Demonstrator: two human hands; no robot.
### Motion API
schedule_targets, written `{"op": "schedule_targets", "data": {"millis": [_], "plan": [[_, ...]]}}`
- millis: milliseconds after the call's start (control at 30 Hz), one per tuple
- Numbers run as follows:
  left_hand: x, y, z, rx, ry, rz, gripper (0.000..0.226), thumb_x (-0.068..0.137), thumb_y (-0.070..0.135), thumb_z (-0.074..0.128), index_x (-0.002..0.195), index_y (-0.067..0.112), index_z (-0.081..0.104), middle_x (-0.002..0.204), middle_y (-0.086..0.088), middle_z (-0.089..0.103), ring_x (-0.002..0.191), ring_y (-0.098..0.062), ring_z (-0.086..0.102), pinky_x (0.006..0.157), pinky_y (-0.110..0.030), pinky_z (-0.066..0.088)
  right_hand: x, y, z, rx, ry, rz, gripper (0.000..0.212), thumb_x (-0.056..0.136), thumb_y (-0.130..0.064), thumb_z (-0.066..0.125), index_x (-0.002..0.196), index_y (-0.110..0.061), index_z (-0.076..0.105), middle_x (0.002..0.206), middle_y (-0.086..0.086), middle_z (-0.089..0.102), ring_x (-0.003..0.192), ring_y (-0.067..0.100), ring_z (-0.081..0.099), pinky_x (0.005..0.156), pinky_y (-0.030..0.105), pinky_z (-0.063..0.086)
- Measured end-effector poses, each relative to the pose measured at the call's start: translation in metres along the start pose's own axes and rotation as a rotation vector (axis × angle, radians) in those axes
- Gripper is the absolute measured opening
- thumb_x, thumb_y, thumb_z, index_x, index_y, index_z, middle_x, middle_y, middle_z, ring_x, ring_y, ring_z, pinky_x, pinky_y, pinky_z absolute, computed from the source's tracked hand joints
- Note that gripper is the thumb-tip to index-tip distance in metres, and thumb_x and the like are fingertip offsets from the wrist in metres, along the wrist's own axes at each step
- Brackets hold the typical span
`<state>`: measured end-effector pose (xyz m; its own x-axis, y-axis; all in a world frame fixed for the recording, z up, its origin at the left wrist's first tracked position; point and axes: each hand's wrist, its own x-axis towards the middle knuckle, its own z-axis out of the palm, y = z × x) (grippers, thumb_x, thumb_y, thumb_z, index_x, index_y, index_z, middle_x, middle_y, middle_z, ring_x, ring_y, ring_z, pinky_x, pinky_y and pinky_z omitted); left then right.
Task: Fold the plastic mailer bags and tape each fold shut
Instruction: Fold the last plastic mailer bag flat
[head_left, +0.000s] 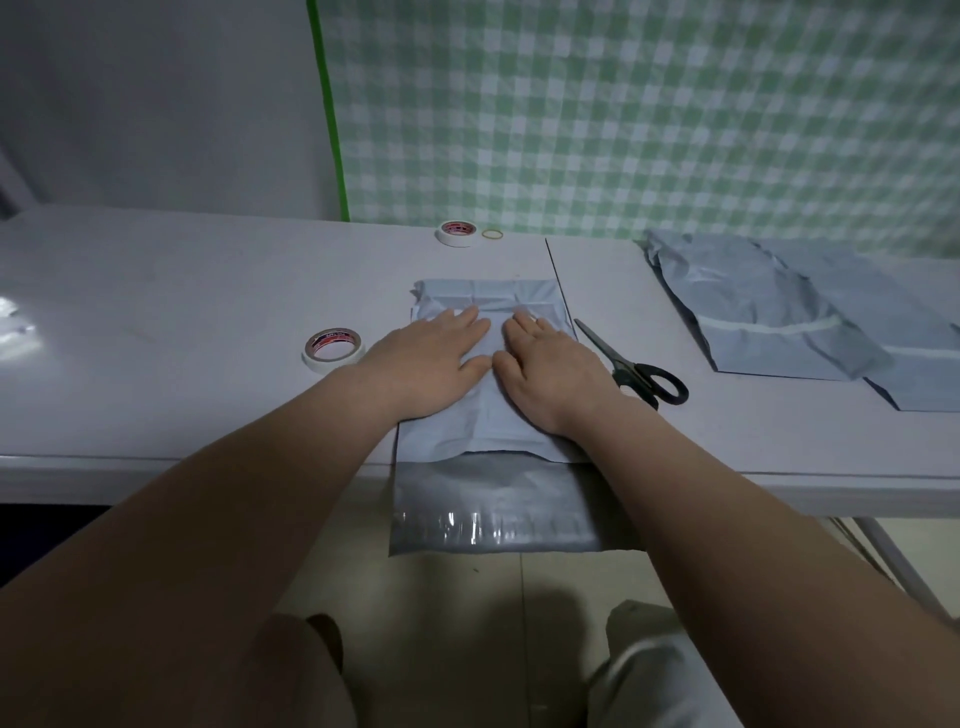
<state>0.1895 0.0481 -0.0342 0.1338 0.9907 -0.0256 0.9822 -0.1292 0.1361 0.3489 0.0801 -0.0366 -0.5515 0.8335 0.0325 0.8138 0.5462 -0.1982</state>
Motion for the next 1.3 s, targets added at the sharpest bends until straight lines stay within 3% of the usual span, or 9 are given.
{"op": "schedule_targets", "data": {"millis": [100,333,467,733,800,900,1033,1200,1300], "plan": [[-0.006,0.004,-0.004,0.064,-0.062,-0.038,0.061,0.099,0.053,0.017,0.152,0.028,0.003,0.16,0.005,-0.006,0.147,-0.019,-0.002,0.116,-0.039,0.009,-0.003,-0.001,0.0,0.003,0.042,0.071,0.048,0.101,-0.037,0.028,0.133,-0.002,0.04,0.143,0.013,0.039,0.136,0.029,0.03,0.109,0.036,0.024],[-0.013,0.008,-0.009,0.235,-0.108,-0.056,0.065,0.093,0.064,0.009,0.15,0.036,-0.001,0.16,-0.003,-0.004,0.147,-0.022,0.001,0.117,-0.047,-0.007,-0.009,0.001,0.001,-0.015,0.013,0.084,0.058,0.1,-0.04,0.026,0.144,-0.001,0.025,0.153,0.016,0.023,0.142,0.027,0.019,0.115,0.039,0.017],[-0.02,0.017,-0.008,0.036,-0.074,0.08,0.058,0.101,0.045,0.021,0.152,0.024,0.003,0.16,-0.004,0.002,0.147,-0.016,0.003,0.117,-0.033,0.0,-0.016,-0.003,-0.004,-0.015,-0.017,-0.05,0.051,0.103,-0.028,0.026,0.148,-0.004,0.02,0.158,0.01,0.014,0.146,0.022,0.01,0.115,0.032,0.008],[-0.029,0.008,-0.005,0.056,-0.152,0.064,0.085,0.084,0.073,0.02,0.151,0.028,-0.005,0.159,-0.005,-0.013,0.147,-0.018,-0.01,0.119,-0.035,0.001,-0.028,0.0,-0.009,-0.053,-0.111,-0.024,0.064,0.101,-0.045,0.025,0.152,-0.011,0.005,0.16,0.006,0.0,0.147,0.017,0.0,0.117,0.032,0.004],[-0.035,0.008,-0.004,0.058,-0.148,0.079,0.09,0.077,0.077,0.015,0.151,0.03,-0.003,0.16,-0.004,-0.011,0.147,-0.019,-0.008,0.12,-0.037,0.003,-0.033,-0.001,-0.008,-0.061,-0.101,-0.038,0.065,0.101,-0.046,0.025,0.152,-0.01,0.005,0.16,0.007,0.0,0.147,0.018,0.001,0.116,0.033,0.005],[-0.044,0.009,-0.001,0.013,-0.092,0.164,0.072,0.09,0.064,0.025,0.151,0.031,0.005,0.16,0.002,-0.001,0.147,-0.014,0.0,0.119,-0.032,0.006,-0.041,-0.004,-0.011,-0.044,-0.102,-0.08,0.058,0.103,-0.038,0.025,0.151,-0.01,0.01,0.16,0.007,0.005,0.147,0.019,0.004,0.116,0.03,0.005],[-0.065,0.008,0.003,-0.015,-0.047,0.287,0.058,0.097,0.05,0.028,0.15,0.034,0.011,0.16,0.005,0.006,0.146,-0.009,0.004,0.117,-0.023,0.005,-0.058,-0.006,-0.014,-0.012,-0.04,-0.128,0.047,0.103,-0.032,0.03,0.143,-0.007,0.034,0.151,0.011,0.032,0.139,0.024,0.027,0.11,0.037,0.025],[-0.091,0.001,0.009,0.119,-0.062,0.338,0.068,0.08,0.078,0.003,0.141,0.052,-0.012,0.159,0.007,-0.01,0.146,-0.011,-0.008,0.119,-0.029,0.001,-0.075,0.001,-0.01,-0.014,-0.032,-0.124,0.053,0.101,-0.039,0.031,0.149,-0.016,0.025,0.158,0.003,0.019,0.145,0.018,0.017,0.115,0.034,0.022],[-0.1,-0.001,0.009,0.173,-0.078,0.35,0.079,0.068,0.089,0.014,0.131,0.059,-0.024,0.158,0.006,-0.017,0.146,-0.012,-0.012,0.118,-0.028,-0.003,-0.09,0.004,-0.008,0.024,0.044,-0.143,0.051,0.101,-0.037,0.034,0.148,-0.018,0.029,0.156,0.0,0.024,0.145,0.014,0.018,0.115,0.032,0.022]]}}
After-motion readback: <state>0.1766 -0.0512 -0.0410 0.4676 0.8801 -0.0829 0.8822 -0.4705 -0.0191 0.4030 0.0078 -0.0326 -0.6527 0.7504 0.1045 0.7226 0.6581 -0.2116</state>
